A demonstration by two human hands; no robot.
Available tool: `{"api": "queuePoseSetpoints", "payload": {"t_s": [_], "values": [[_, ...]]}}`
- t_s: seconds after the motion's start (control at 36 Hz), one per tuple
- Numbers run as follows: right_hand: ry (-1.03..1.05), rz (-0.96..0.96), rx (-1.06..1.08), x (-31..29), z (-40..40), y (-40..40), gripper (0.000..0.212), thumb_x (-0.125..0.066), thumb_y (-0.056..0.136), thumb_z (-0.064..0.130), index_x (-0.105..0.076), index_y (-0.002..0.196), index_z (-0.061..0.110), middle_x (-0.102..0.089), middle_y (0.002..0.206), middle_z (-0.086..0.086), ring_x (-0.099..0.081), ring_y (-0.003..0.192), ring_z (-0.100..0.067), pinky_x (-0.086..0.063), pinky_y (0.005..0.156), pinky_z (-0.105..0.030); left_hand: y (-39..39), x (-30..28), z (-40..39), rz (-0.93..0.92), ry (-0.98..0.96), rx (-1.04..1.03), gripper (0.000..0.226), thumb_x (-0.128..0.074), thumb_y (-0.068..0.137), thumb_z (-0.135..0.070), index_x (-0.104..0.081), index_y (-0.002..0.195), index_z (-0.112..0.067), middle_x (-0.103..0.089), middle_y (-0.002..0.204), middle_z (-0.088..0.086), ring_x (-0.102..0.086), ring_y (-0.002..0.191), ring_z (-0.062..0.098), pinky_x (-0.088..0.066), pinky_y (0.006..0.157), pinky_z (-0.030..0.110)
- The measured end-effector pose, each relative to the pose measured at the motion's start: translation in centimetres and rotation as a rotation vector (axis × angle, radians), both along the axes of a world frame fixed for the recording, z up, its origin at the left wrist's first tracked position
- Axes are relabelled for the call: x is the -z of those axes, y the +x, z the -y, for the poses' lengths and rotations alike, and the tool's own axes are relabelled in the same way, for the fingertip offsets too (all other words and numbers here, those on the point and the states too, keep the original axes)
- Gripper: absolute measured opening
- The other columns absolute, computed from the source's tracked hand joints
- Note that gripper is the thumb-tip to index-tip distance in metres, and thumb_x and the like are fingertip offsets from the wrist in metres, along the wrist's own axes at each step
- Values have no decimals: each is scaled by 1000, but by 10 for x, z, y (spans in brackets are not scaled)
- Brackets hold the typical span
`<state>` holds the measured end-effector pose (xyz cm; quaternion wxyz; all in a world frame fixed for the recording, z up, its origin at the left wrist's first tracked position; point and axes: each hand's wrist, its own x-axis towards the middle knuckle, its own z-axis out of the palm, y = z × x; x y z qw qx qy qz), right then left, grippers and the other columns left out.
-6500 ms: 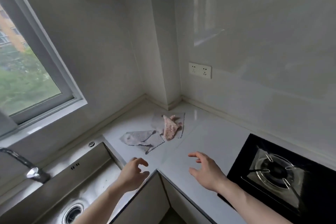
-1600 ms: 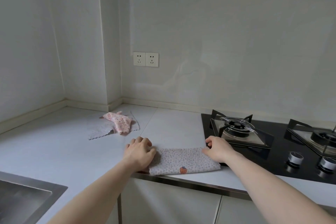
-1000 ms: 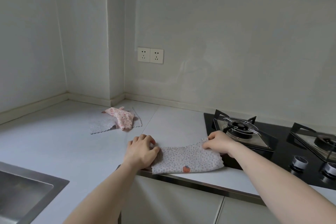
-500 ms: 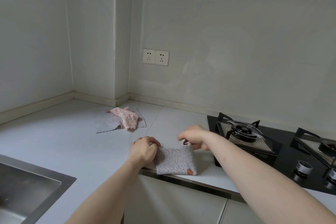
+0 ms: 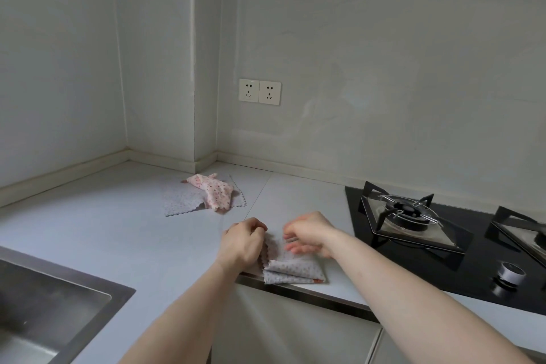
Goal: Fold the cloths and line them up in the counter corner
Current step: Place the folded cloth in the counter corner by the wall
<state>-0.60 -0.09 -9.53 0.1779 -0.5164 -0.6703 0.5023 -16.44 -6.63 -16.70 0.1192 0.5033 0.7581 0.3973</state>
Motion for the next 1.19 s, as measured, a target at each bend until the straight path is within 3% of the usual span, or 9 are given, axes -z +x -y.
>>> {"api": "queuePoseSetpoints", "payload": {"t_s": [0.14,0.19,0.28,0.47,0.69,0.83,0.97,1.08,1.19], "values": [[409,321,45,12,-21,25,40,-72,81,27,-66,121,22,-66,125,0,-62,113,-19,-49,95,-26,5,-3,1,-88,-59,21,44,-37,76,-47,-70,102,-34,-72,111,-8,-57,113,20,-41,102,37],[275,291,51,19,-24,31,57,-74,82,36,-57,135,20,-60,132,-2,-59,118,-21,-49,89,-27,7,-5,1,-133,-95,35,48,-37,72,-52,-70,104,-35,-69,115,-8,-53,116,20,-38,102,37],[80,208,71,26,-24,34,62,-74,83,39,-52,138,21,-65,116,-3,-64,97,-17,-50,65,-26,8,-5,1,-186,-143,45,55,-39,69,-55,-68,112,-36,-64,120,-9,-49,120,19,-34,102,37],[-7,259,5,28,-28,29,39,-79,71,30,-70,105,14,-67,92,-4,-48,66,-17,-30,47,-23,8,-5,1,-188,-170,74,59,-44,66,-56,-67,117,-38,-60,127,-11,-45,125,19,-30,105,35],[-121,-68,-16,24,-31,30,16,-68,83,1,-69,98,7,-74,102,-14,-68,88,-23,-50,71,-31,6,-4,-3,-102,-119,59,45,-51,73,-57,-69,108,-36,-69,112,-10,-49,117,19,-36,99,35],[-46,-127,-44,21,-24,30,19,-67,88,2,-69,106,8,-73,109,-10,-60,75,-13,-35,45,-20,3,-3,-4,27,-68,24,34,-55,66,-53,-67,88,-30,-70,82,-10,-61,93,21,-46,82,32],[37,-182,-17,27,-26,28,18,-72,87,1,-67,100,12,-70,104,-8,-59,75,-14,-44,51,-21,-3,4,-6,190,42,23,10,-71,79,-33,-66,76,-25,-68,64,-12,-66,68,11,-54,69,29],[37,-243,15,32,-28,27,16,-73,85,-3,-66,97,6,-67,106,-14,-67,80,-19,-58,64,-24,-2,3,-4,221,142,52,11,-73,85,-27,-66,79,-21,-66,67,-9,-57,50,9,-47,56,26],[115,-248,37,38,-29,28,17,-71,84,-8,-66,94,5,-68,108,-18,-72,93,-25,-63,75,-30,-6,8,-4,191,192,50,8,-69,83,-24,-64,80,-30,-67,75,-15,-65,56,14,-56,64,36]]}}
